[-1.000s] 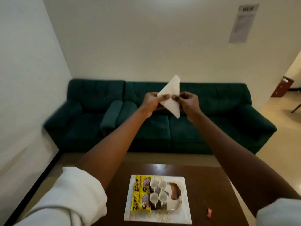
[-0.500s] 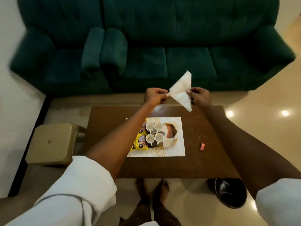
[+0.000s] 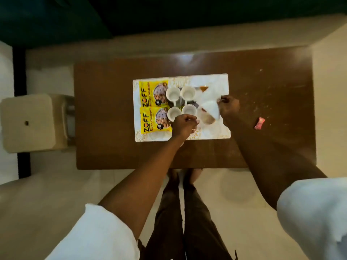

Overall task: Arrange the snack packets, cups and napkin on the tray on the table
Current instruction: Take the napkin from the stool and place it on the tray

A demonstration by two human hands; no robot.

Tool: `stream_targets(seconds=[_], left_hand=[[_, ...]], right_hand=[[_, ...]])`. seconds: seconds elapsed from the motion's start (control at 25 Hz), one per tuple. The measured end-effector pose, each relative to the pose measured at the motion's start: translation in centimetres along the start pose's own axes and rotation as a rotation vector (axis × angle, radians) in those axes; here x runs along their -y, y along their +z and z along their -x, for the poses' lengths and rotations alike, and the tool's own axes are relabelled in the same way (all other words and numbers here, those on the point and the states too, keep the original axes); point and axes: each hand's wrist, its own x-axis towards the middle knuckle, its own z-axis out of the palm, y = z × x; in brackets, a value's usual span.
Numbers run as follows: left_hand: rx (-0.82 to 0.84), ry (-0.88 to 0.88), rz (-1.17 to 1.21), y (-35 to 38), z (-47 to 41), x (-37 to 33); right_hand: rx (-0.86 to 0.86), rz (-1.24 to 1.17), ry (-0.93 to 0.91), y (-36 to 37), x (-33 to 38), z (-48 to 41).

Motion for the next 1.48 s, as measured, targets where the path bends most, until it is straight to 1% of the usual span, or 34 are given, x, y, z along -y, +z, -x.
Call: stream_targets(seconds=[0.16,0.32,0.4,0.6,0.72,0.84,0.96,1.08,1.16,1.28,1.36,1.48], left_hand=[[0.02,0.001,-0.064,0.9,-2.3,4.2],[0.01,0.026,-0.065,1.5,-2.9,4.2],[0.002,0.031,-0.066,2.0,-2.8,4.0],[0.006,0.06,-0.075,2.6,-2.6,3.4],[0.027,0.087,-0.092,3.8,-2.4,2.5],[0.059,0.14,-0.164,7.0,-2.0,1.4],[0.139,0.176,-0.21,11.9,-2.2,0.4],[0.204,0.16,-0.238,17.5,-2.0,-0.1],[0.228,0.14,-0.281,20.7,-1.9,0.2],[0.242,0.121,-0.312,23.6,-2.9,0.7],[0.266,0.12,-0.337,24.5,-4.1,0.8],[0.324,0.181,-0.38,25.6,-5.4,0.5]], right_hand=[[-0.048,0.196,-0.064,3.7,-3.4,-2.6],[-0.115,0.308,-0.085,5.8,-3.9,-2.5],[-0.122,0.346,-0.118,6.1,-3.8,-2.2],[-0.143,0.352,-0.152,5.4,-3.7,-1.9],[-0.177,0.311,-0.146,3.7,-4.2,-1.6],[-0.245,0.244,-0.106,-0.3,-5.7,-1.5],[-0.386,0.221,-0.011,-5.8,-8.7,-1.6],[-0.498,0.188,0.124,-11.3,-12.6,-2.2],[-0.498,0.152,0.185,-13.6,-15.1,-2.9],[-0.444,0.065,0.231,-14.3,-16.9,-3.7],[-0.425,0.009,0.215,-13.7,-17.1,-4.1],[-0.435,-0.029,0.167,-12.9,-16.6,-5.1]])
